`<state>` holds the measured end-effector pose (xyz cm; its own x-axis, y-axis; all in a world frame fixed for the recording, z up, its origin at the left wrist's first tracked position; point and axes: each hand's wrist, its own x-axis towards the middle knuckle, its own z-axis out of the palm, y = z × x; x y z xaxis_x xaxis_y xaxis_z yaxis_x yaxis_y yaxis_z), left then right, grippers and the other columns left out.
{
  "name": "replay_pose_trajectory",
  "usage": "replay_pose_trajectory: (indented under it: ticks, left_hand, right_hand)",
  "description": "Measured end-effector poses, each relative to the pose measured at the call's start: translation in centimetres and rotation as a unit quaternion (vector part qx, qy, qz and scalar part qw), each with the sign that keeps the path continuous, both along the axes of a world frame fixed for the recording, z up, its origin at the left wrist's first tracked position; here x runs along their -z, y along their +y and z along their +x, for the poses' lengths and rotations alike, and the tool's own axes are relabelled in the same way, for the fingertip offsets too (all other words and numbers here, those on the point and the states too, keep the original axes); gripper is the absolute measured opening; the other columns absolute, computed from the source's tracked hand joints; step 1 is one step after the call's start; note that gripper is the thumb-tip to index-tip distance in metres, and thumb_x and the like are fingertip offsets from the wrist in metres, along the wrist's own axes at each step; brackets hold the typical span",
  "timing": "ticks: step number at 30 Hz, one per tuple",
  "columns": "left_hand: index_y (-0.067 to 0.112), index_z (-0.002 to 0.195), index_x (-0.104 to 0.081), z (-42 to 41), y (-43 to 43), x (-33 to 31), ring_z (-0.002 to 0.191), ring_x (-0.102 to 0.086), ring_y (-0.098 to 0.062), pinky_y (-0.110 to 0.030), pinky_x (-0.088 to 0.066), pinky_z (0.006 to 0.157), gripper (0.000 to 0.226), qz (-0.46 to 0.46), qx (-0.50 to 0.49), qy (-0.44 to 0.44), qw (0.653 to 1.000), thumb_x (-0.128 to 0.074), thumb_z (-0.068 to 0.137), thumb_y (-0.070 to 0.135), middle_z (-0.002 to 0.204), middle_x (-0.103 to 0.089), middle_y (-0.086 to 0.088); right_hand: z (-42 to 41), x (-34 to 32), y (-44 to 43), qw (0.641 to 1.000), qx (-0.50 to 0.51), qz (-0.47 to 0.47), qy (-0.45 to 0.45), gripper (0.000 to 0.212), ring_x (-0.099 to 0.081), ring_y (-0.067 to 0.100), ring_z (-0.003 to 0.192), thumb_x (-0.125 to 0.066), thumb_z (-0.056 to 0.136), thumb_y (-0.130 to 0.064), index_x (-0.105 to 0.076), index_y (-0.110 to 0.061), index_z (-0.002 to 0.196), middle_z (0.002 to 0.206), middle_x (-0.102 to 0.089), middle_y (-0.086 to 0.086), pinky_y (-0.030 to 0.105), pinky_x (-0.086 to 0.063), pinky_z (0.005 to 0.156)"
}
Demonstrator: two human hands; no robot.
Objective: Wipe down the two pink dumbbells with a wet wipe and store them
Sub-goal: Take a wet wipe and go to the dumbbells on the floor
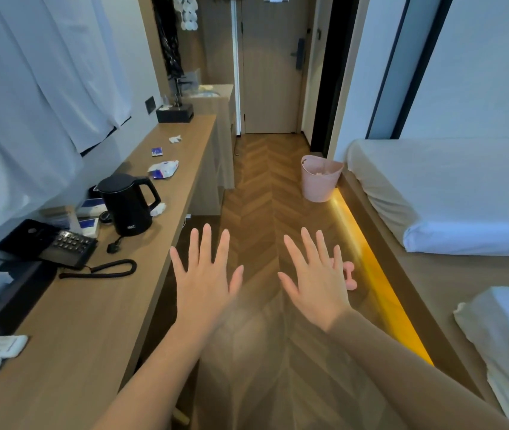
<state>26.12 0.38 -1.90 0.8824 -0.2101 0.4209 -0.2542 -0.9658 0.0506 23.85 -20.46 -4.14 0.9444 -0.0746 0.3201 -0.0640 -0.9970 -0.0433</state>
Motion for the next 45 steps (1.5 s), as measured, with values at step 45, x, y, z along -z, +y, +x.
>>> replay_pose_trajectory:
  ticks: [45]
  left_hand:
    - [0.025,0.160,0.002,59.9,-2.3,7.4,0.155,0.005,-0.028,-0.054,-0.005,0.122,0.079,-0.029,-0.187,0.176,0.966,-0.033,0.099,0.061,0.169,0.003,-0.007]
  right_hand:
    - [63.1,4.5,-5.3,0.975,-0.135,-0.012,0.178,0.067,0.004,0.031,0.152,-0.021,0.098,-0.062,-0.005,-0.033,0.157,0.166,-0.001,0.003,0.056,-0.003,0.120]
